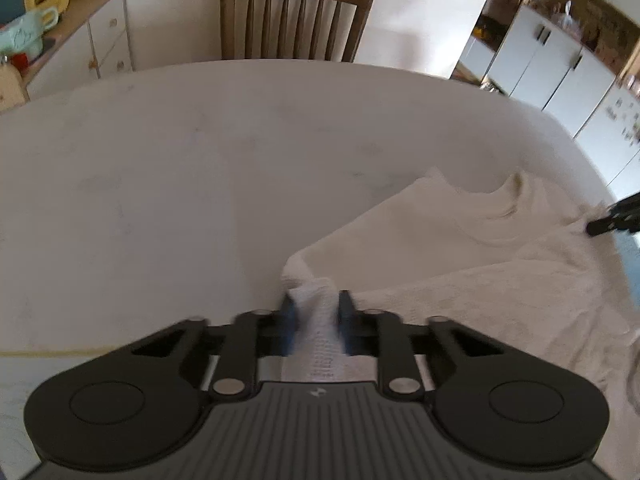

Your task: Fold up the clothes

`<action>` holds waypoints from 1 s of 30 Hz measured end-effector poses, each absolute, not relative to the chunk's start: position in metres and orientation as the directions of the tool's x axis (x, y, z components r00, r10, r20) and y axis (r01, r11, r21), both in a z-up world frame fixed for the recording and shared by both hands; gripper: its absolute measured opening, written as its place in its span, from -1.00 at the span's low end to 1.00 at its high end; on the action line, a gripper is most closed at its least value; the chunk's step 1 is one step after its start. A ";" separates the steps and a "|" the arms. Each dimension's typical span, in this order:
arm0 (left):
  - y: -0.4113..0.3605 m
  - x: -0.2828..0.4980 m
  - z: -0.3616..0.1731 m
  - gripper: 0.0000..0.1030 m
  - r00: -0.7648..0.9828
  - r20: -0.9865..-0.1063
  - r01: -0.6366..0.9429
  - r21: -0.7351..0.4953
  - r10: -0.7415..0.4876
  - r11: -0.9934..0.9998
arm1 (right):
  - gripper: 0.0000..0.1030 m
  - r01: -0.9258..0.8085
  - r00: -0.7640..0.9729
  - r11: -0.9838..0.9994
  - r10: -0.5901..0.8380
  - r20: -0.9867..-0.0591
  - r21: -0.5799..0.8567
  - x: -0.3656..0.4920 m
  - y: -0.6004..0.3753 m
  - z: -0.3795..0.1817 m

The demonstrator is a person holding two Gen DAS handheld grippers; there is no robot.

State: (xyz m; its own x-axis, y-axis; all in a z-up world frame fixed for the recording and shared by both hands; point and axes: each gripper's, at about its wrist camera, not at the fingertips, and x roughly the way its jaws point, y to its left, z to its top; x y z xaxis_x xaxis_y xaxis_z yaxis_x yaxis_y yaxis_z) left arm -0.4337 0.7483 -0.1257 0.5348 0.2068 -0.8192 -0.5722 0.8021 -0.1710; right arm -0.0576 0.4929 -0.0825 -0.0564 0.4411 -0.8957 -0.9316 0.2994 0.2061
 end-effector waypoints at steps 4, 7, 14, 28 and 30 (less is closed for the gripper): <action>0.730 -0.440 -0.108 -0.81 0.550 -0.795 -0.561 -0.125 0.256 0.818 | 1.00 -0.954 -0.004 0.260 0.489 -0.872 0.151 -0.079 0.479 -0.059; 0.716 -0.457 -0.093 -0.82 0.580 -0.768 -0.552 -0.125 0.272 0.825 | 1.00 -0.961 -0.008 0.228 0.548 -0.836 0.159 -0.093 0.460 -0.033; 0.670 -0.516 -0.072 -0.82 0.638 -0.729 -0.530 -0.180 0.249 0.829 | 1.00 -0.964 -0.049 0.169 0.647 -0.761 0.206 -0.133 0.393 0.010; 0.582 -0.581 -0.109 -0.81 0.512 -0.848 -0.508 -0.169 0.138 0.845 | 1.00 -0.944 -0.161 0.177 0.484 -0.860 0.277 -0.194 0.288 -0.045; 0.573 -0.576 -0.110 -0.80 0.482 -0.862 -0.468 -0.102 0.157 0.878 | 1.00 -0.955 -0.150 0.168 0.444 -0.883 0.246 -0.202 0.292 -0.057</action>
